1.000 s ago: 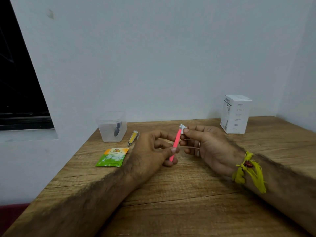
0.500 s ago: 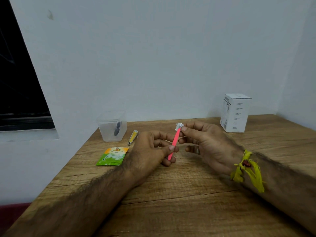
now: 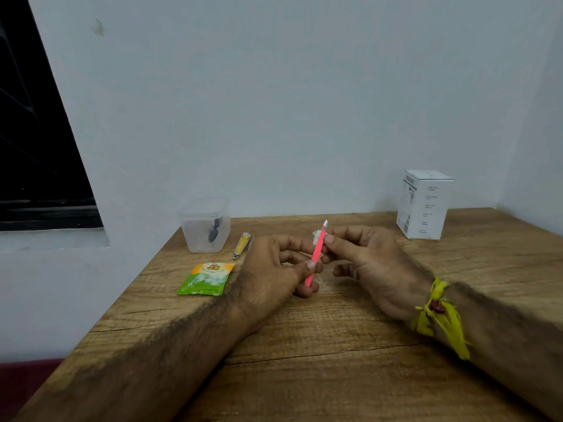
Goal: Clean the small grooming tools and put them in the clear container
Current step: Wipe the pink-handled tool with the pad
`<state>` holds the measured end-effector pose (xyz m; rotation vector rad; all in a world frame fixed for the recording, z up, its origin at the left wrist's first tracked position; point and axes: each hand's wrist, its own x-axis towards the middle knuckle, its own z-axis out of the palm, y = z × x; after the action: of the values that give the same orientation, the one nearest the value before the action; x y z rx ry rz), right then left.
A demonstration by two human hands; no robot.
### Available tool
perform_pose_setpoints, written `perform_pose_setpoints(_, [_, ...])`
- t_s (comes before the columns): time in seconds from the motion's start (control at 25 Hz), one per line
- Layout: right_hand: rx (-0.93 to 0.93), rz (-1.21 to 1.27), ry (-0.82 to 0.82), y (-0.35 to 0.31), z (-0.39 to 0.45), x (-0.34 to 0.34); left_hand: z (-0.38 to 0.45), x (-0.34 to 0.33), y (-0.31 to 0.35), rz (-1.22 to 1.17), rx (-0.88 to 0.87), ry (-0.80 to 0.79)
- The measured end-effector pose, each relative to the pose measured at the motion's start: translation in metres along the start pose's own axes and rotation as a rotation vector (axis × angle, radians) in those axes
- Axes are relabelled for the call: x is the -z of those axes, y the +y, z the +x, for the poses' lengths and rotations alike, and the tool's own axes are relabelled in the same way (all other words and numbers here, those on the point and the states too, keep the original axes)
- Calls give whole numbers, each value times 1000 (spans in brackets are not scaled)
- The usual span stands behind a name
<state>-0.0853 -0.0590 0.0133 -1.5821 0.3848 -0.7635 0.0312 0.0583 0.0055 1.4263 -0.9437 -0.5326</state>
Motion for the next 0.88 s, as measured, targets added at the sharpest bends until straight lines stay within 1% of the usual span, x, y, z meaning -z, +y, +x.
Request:
perform_pose_setpoints(0.16, [-56,68,49,1,3,0,2,0,-1,7,-6,4])
perform_pose_setpoints(0.28, [-83,113,43,3,1,-4,1,1,-2,9,-9,0])
perform_pose_setpoints(0.48, [-179,279,69,-5,3,-2,1,2,-1,20,-6,-7])
perform_pose_setpoints(0.68, [-132,182,53,-3,1,-4,0,1,0,39,-6,-2])
perform_pose_setpoints(0.8, [-130,203,75,-4,3,-2,1,2,0,46,-1,4])
perform_pose_setpoints(0.88, [-131,183,53,-4,2,-2,1,1,0,49,-2,5])
